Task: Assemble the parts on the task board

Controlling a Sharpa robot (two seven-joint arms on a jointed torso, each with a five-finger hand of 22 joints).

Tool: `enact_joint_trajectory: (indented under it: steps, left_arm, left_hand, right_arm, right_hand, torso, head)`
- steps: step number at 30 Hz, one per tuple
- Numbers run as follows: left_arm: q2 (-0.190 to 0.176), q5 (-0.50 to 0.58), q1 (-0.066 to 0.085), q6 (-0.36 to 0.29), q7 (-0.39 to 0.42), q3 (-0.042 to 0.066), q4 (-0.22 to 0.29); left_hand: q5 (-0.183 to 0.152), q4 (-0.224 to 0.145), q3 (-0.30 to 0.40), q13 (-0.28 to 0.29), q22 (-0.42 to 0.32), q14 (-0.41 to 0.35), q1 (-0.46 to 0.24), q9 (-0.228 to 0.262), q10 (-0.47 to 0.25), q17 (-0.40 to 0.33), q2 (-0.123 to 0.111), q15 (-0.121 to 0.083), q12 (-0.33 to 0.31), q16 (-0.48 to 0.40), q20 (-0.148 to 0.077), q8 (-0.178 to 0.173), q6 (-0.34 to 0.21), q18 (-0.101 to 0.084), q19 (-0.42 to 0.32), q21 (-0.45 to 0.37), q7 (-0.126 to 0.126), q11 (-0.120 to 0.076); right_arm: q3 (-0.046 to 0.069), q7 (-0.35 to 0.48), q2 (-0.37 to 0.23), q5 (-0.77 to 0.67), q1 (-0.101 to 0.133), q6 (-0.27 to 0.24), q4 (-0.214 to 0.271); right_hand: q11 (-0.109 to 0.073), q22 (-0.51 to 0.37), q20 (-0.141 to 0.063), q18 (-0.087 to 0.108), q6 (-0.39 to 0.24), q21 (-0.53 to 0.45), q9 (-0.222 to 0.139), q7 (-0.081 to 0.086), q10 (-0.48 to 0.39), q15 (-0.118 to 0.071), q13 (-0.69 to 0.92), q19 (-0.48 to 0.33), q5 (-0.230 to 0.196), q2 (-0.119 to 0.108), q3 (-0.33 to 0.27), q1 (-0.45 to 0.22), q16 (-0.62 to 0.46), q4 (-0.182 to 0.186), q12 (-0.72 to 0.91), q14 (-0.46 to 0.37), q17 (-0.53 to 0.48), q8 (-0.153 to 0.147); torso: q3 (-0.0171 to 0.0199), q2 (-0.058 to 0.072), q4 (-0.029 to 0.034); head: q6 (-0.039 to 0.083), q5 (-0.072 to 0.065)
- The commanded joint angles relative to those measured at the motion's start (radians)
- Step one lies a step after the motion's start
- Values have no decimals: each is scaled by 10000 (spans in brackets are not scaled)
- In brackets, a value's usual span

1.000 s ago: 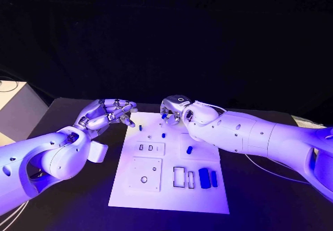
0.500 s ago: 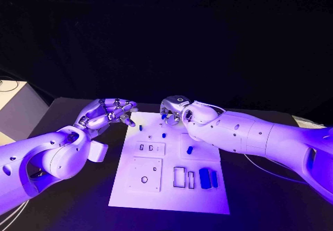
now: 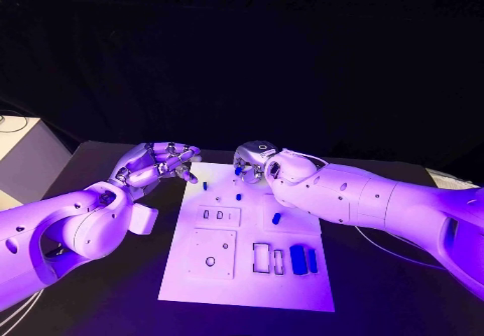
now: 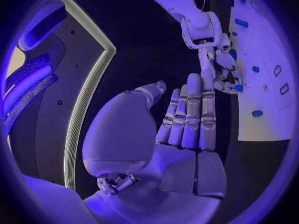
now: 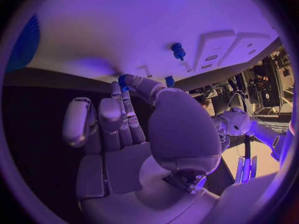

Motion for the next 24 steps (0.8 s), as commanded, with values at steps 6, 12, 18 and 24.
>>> enact_joint_trajectory:
  steps: [6,12,18,24]
  left_arm:
    - [29,-21,20,183,47,8,-5]
    - [2,-21,21,186,55,8,-37]
    - [-36,-21,21,196,65,7,-87]
    - [-61,-21,21,194,82,7,-219]
  left_hand:
    - [20,-27,23,10,9,-58,-101,9,-17,8,13,-19,-30,31,-4,-35,-10,4,-97,66,64,15]
    - [20,-27,23,10,9,-58,-101,9,-17,8,13,-19,-30,31,-4,-35,-10,4,-97,66,64,15]
    - [20,-29,22,11,18,-69,-105,10,-18,14,14,-18,-28,42,-1,-37,-9,5,-110,81,64,16]
    - [20,-29,22,11,18,-69,-105,10,-18,14,14,-18,-28,42,-1,-37,-9,5,-110,81,64,16]
  right_arm:
    - [-7,182,-49,-76,-12,-84,62]
    - [-7,123,-464,-59,-7,-325,620]
    - [26,68,-1321,208,32,-778,1583]
    - [164,-1,-2566,1351,218,-936,2783]
  right_hand:
    - [136,-898,101,252,-368,-695,65,119,-909,140,-24,-569,-104,-356,-127,-106,-624,59,-29,-342,-933,-240]
    - [454,-5457,202,1086,-1916,-4656,-202,3,-4048,322,-48,-2435,-121,16,-5404,2347,-3066,1938,-1,-992,-3375,-1048]
    - [350,-5649,204,991,-2152,-5023,-311,-57,-3557,265,-7,-2057,-119,-325,-5895,3686,-3220,4109,59,-784,-3445,-991]
    - [75,-4616,22,806,-1661,-4252,-239,32,-2137,62,118,-1417,-101,-36,-5508,3605,-3030,4022,408,-555,-3316,-787]
  torso:
    - [3,-8,-2]
    - [14,-6,-25]
    - [36,-12,-83]
    - [60,-56,-189]
  head:
    - [15,5]
    - [40,42]
    - [94,69]
    - [159,85]
